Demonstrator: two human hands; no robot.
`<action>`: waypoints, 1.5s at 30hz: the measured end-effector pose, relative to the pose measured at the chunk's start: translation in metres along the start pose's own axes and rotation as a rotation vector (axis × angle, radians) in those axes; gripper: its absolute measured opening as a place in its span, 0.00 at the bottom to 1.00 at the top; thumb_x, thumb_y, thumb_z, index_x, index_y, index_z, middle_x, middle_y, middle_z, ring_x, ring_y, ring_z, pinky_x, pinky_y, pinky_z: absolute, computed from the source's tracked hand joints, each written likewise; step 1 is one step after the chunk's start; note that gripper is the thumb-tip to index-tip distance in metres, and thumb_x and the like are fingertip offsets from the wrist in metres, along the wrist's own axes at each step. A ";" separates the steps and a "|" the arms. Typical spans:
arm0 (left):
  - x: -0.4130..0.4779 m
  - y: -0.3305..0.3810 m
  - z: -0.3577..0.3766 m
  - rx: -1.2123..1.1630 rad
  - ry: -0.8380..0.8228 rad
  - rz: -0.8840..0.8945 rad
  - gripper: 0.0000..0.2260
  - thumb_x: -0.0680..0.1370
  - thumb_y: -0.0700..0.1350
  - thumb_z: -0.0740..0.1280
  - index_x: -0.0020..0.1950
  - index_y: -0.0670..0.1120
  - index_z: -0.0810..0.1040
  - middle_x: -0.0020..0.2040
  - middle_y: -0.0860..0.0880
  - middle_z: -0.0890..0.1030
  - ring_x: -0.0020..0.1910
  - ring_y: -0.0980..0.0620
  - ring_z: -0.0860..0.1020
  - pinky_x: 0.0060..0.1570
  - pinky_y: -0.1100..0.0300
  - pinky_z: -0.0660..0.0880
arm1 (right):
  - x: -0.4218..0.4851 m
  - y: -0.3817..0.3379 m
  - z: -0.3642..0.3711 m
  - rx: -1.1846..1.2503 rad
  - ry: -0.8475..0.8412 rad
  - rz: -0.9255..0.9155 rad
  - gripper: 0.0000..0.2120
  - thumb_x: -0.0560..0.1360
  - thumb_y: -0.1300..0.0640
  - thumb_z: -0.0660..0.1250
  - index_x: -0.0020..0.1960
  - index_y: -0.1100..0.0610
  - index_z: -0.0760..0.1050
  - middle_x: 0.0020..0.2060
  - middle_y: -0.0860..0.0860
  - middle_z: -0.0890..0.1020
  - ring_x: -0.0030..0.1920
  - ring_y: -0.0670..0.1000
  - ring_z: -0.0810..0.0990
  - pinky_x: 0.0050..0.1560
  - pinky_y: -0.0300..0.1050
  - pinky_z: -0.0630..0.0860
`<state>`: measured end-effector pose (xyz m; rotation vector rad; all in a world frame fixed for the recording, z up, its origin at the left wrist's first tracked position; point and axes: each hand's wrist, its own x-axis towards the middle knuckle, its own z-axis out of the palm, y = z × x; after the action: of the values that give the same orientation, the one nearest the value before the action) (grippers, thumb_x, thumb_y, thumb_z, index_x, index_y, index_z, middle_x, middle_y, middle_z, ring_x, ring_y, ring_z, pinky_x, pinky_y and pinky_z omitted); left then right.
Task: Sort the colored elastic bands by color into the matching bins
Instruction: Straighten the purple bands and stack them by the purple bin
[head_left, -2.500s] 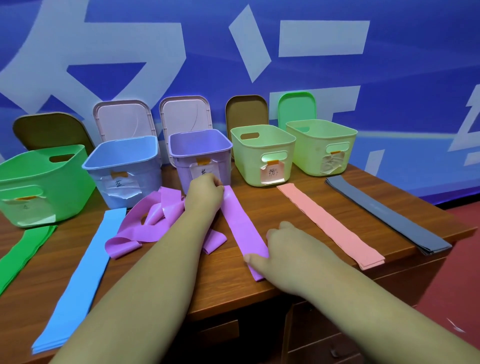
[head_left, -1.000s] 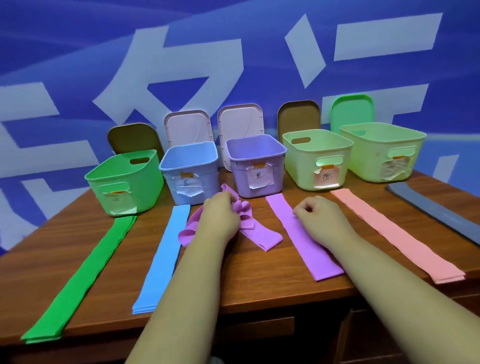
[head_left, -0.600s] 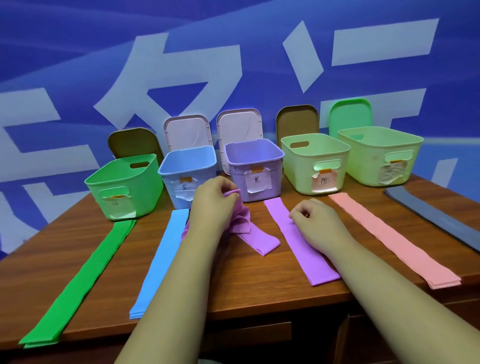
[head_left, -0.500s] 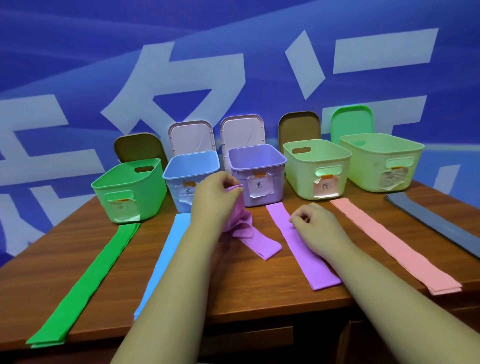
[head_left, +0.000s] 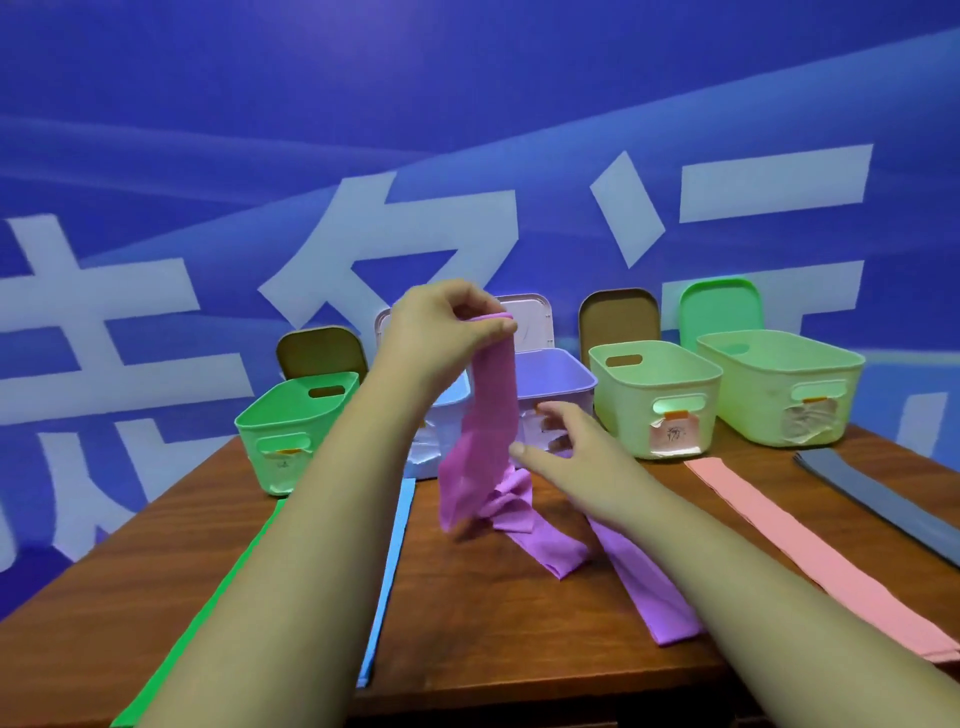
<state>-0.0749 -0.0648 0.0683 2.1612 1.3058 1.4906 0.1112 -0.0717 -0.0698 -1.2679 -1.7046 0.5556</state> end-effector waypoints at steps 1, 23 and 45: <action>0.003 0.004 -0.005 -0.012 0.006 0.005 0.04 0.74 0.48 0.80 0.44 0.51 0.87 0.38 0.56 0.85 0.33 0.65 0.78 0.37 0.68 0.73 | 0.000 -0.007 0.003 0.017 -0.009 0.000 0.32 0.75 0.38 0.74 0.74 0.46 0.70 0.65 0.43 0.76 0.62 0.43 0.78 0.63 0.42 0.74; 0.042 0.044 -0.041 0.023 -0.142 0.012 0.06 0.82 0.41 0.70 0.54 0.48 0.87 0.37 0.53 0.83 0.28 0.60 0.76 0.29 0.65 0.74 | -0.018 -0.035 0.002 0.244 0.164 0.028 0.09 0.79 0.49 0.63 0.50 0.54 0.76 0.43 0.55 0.81 0.40 0.54 0.78 0.49 0.57 0.80; 0.050 0.056 -0.020 -0.049 -0.292 0.054 0.12 0.78 0.33 0.68 0.57 0.45 0.82 0.53 0.46 0.84 0.46 0.50 0.85 0.46 0.61 0.83 | -0.033 -0.035 -0.021 0.654 0.039 0.035 0.17 0.71 0.50 0.73 0.44 0.54 0.65 0.37 0.50 0.76 0.44 0.54 0.79 0.49 0.53 0.76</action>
<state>-0.0565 -0.0657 0.1438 2.2924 1.1085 1.1543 0.1134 -0.1178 -0.0457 -0.8243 -1.3052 1.0022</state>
